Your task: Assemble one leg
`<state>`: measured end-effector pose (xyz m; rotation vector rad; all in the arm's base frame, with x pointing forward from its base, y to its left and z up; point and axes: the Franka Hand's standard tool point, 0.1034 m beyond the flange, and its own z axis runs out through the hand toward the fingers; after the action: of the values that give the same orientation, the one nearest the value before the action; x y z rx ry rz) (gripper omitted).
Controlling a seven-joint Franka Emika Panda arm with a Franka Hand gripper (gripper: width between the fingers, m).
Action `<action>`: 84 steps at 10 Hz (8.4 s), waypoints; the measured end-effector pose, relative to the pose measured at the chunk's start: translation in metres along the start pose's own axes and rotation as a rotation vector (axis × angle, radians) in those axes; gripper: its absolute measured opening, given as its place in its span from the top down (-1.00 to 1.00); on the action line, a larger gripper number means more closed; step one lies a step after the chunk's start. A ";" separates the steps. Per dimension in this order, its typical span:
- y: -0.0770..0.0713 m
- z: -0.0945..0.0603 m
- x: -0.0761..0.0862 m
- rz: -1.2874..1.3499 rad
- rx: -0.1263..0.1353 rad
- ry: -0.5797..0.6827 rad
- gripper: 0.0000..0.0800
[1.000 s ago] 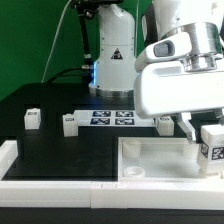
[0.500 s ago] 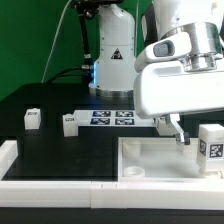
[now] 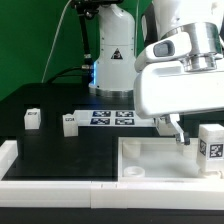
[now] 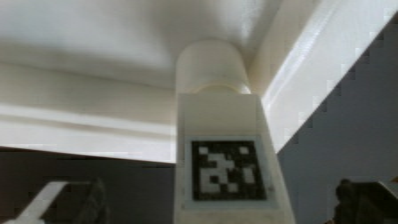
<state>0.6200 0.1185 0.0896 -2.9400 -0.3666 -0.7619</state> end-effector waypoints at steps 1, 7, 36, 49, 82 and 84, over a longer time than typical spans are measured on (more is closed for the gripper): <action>0.001 -0.013 0.008 -0.002 0.002 -0.012 -0.62; -0.010 -0.016 -0.005 0.063 0.063 -0.329 -0.62; 0.003 0.018 0.009 0.336 0.014 -0.553 0.26; -0.001 0.022 0.007 1.156 -0.186 -0.540 -0.56; -0.007 0.021 0.005 1.343 -0.269 -0.559 0.26; -0.006 0.021 0.005 1.329 -0.264 -0.560 0.26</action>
Offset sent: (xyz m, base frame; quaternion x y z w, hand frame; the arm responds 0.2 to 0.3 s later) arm 0.0000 0.0000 0.0000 0.0000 0.0000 0.0000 1.0000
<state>0.6324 0.1286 0.0740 -2.6271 1.5760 0.2179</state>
